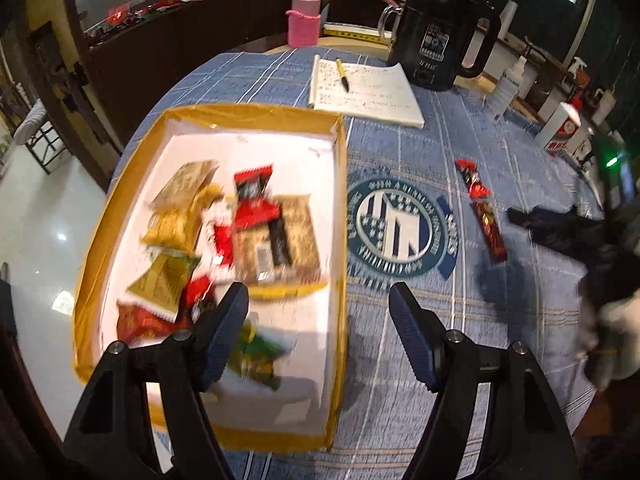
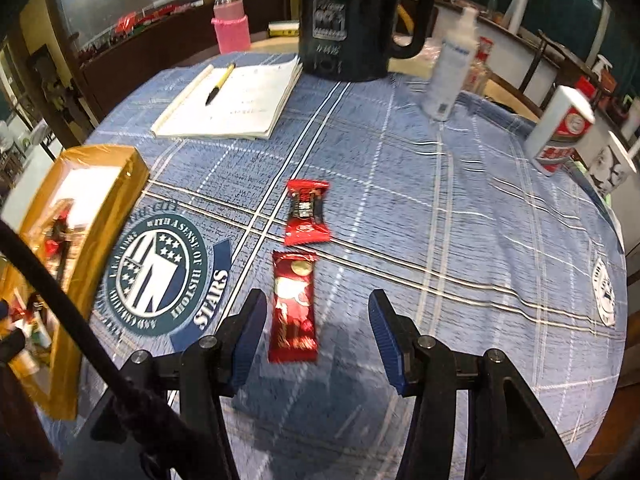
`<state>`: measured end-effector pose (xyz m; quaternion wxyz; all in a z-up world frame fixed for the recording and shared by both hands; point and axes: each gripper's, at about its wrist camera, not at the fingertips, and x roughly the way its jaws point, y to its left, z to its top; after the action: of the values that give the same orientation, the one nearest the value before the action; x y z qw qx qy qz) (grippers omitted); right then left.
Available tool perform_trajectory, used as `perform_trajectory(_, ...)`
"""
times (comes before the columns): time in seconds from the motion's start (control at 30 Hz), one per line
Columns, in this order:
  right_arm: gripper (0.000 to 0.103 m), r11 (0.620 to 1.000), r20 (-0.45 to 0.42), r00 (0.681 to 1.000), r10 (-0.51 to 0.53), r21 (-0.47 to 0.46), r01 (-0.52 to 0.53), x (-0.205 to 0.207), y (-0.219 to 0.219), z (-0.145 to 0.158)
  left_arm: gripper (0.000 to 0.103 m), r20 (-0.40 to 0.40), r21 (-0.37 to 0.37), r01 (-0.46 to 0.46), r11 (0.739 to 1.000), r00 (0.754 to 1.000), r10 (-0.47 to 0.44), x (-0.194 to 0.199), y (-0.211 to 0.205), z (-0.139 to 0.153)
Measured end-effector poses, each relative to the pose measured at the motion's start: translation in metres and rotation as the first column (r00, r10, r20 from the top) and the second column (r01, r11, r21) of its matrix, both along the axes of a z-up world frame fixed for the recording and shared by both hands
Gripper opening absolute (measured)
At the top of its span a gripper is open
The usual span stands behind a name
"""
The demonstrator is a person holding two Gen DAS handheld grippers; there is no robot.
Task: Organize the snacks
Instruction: 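Grasp the red-gold chocolate bar with the right tool while the left tool grasps the red candy bar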
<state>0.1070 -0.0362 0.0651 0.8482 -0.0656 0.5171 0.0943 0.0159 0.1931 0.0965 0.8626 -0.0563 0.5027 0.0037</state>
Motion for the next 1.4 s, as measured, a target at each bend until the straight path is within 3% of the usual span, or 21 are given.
perform_trajectory(0.27, 0.049, 0.999, -0.038, 0.998, -0.046, -0.018, 0.045, 0.015, 0.005, -0.033, 0.073, -0.003, -0.129, 0.091, 0.987, 0.996, -0.092, 0.051, -0.019, 0.000)
perform_trajectory(0.3, 0.047, 0.998, -0.041, 0.997, -0.058, -0.008, 0.057, 0.015, 0.002, -0.034, 0.073, -0.003, -0.136, 0.098, 0.986, 0.995, -0.100, 0.058, -0.022, -0.001)
perform_trajectory(0.4, 0.026, 0.997, -0.049, 0.996, -0.075, 0.032, 0.076, 0.016, -0.003, -0.040, 0.073, -0.018, -0.154, 0.120, 0.981, 0.992, -0.124, 0.076, -0.035, -0.009)
perform_trajectory(0.5, 0.024, 0.996, -0.049, 0.996, -0.073, 0.048, 0.075, 0.014, -0.003, -0.042, 0.073, -0.046, -0.172, 0.157, 0.972, 0.985, -0.167, 0.093, -0.053, -0.017)
perform_trajectory(0.83, 0.024, 0.977, -0.096, 0.986, -0.138, 0.149, 0.151, -0.019, -0.038, -0.039, 0.073, -0.090, -0.158, 0.278, 0.948, 0.952, -0.294, 0.153, -0.136, -0.047)
perform_trajectory(1.07, 0.024, 0.969, -0.106, 0.986, -0.130, 0.196, 0.149, -0.039, -0.047, -0.037, 0.073, -0.123, -0.135, 0.261, 0.956, 0.953, -0.277, 0.194, -0.167, -0.072)
perform_trajectory(1.23, 0.024, 0.961, -0.112, 0.983, -0.142, 0.222, 0.164, -0.047, -0.058, -0.038, 0.073, -0.108, -0.096, 0.267, 0.959, 0.955, -0.277, 0.199, -0.175, -0.078)
perform_trajectory(1.3, 0.024, 0.958, -0.116, 0.982, -0.150, 0.227, 0.173, -0.052, -0.062, -0.039, 0.065, -0.091, -0.049, 0.297, 0.954, 0.949, -0.301, 0.197, -0.182, -0.079)
perform_trajectory(1.37, 0.024, 0.956, -0.122, 0.980, -0.158, 0.230, 0.182, -0.054, -0.066, -0.041, 0.039, -0.066, 0.011, 0.341, 0.940, 0.938, -0.340, 0.194, -0.190, -0.080)
perform_trajectory(1.4, 0.024, 0.956, -0.123, 0.979, -0.160, 0.229, 0.185, -0.055, -0.067, -0.041, 0.032, -0.056, 0.034, 0.361, 0.932, 0.932, -0.359, 0.192, -0.193, -0.080)
